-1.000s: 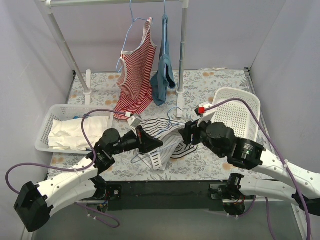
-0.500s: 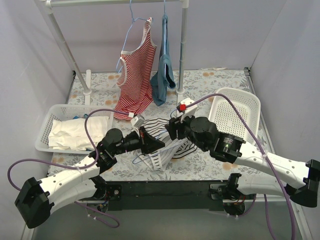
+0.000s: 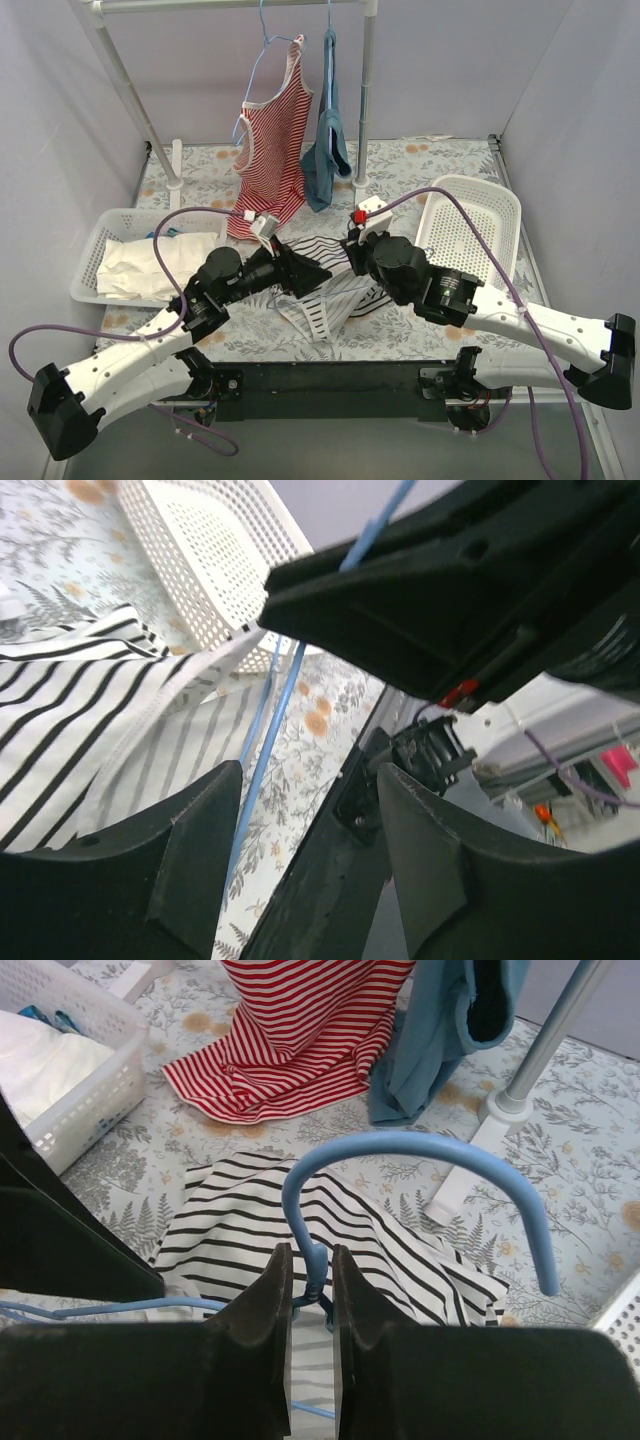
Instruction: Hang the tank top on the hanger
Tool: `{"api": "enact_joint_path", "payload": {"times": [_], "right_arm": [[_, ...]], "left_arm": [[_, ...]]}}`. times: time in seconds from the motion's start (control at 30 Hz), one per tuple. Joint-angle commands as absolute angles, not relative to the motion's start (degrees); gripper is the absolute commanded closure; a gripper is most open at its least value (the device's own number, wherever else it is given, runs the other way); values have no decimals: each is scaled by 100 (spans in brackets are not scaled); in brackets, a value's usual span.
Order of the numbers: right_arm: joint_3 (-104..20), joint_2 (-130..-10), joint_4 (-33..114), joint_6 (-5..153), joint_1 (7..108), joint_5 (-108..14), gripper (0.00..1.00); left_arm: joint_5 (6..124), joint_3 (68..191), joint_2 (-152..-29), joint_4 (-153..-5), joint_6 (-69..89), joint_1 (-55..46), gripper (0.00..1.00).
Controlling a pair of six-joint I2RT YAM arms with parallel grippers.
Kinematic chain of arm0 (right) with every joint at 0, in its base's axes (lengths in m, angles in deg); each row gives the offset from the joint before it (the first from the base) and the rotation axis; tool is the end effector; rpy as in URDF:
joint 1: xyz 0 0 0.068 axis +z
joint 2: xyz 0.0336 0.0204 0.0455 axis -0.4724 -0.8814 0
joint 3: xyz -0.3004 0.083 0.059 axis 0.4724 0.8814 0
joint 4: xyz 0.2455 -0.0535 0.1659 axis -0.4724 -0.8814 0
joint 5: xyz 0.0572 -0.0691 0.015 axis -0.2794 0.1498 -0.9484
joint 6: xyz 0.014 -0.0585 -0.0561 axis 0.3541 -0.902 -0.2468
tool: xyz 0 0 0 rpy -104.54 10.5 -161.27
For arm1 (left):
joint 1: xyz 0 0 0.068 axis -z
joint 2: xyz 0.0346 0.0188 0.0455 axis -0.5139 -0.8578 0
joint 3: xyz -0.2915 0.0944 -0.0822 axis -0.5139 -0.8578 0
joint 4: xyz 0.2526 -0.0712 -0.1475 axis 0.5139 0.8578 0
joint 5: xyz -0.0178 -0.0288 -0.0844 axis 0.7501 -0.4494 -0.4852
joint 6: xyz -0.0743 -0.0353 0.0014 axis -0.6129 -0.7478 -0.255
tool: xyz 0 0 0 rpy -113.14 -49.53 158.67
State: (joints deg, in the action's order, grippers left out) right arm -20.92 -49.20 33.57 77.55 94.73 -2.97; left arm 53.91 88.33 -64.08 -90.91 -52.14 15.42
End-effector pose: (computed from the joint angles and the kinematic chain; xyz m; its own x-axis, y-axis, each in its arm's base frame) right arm 0.1523 0.2456 0.3837 -0.1811 -0.0556 -0.9819 -0.4912 0.8700 0.0413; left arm 0.1545 -0.1960 0.3061 -0.8866 -0.3858 -0.2554 0.2074 0.1621 -0.9647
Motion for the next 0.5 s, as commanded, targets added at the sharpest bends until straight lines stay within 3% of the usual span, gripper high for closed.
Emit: {"api": "enact_joint_path", "payload": {"times": [0.0, 0.23, 0.47], "right_arm": [[-2129, -4887, 3455, 7382, 9551, 260, 99], [-1822, -4738, 3534, 7074, 9657, 76, 99], [-1383, -4369, 3763, 7012, 9709, -162, 99]], "left_arm": [[6713, 9432, -5899, -7799, -5608, 1566, 43], [7832, 9670, -5802, -5680, -6462, 1566, 53], [6744, 8845, -6171, -5799, -6937, 1566, 62]]}}
